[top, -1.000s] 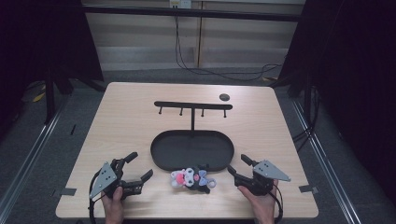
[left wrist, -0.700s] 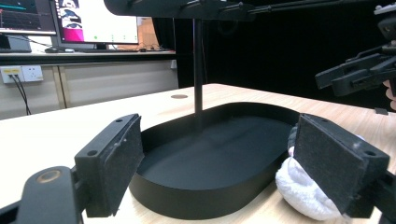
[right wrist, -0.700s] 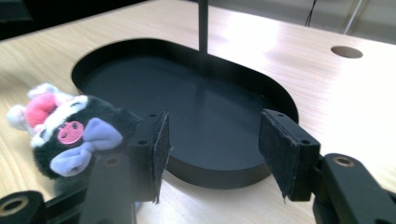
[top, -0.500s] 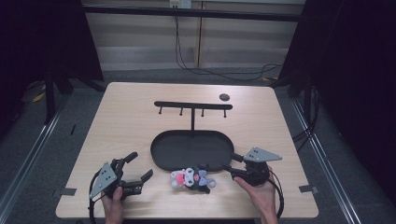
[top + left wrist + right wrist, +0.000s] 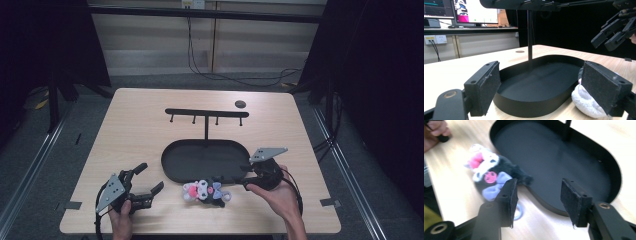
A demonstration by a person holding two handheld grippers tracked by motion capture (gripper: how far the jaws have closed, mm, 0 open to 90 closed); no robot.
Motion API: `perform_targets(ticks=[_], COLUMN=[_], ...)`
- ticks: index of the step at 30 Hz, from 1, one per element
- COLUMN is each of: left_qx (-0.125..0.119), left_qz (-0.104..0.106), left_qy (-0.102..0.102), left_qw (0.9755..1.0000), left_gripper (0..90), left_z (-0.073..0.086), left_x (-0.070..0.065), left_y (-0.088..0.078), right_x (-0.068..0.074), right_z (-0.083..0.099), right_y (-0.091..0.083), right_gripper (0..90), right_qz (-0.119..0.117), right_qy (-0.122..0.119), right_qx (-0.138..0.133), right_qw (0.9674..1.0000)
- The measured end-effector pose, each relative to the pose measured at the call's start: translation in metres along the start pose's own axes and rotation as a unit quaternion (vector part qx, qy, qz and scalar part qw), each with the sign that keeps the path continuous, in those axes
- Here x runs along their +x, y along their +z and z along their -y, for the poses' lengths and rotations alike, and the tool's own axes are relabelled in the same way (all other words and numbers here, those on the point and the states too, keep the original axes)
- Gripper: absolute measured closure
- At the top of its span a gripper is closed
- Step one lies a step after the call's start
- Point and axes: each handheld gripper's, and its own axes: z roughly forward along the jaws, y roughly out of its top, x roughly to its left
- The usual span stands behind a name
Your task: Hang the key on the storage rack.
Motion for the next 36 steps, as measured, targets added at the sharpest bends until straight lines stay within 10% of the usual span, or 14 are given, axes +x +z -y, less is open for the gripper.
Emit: perform_targets(ticks=[19,22,36], left_qx=[0.0,0.0,0.0], left_qz=[0.0,0.0,0.0], left_qy=[0.0,0.0,0.0], left_qw=[1.0,1.0,1.0], left_gripper=[15.5,15.5,15.5], left_z=[0.0,0.0,0.0], left_x=[0.0,0.0,0.0], left_y=[0.0,0.0,0.0], right_x=[0.006,0.009,0.009], right_z=[-0.023,-0.023,-0.027], right_y=[0.025,0.035,0.061], right_gripper=[63.7,66.2,70.1], right_qz=[-0.082,-0.092,-0.119], right_qy=[-0.044,-0.059,-0.065], right_qx=[0.144,0.186,0.251], right_qw=[0.9852,0.9765,0.9583])
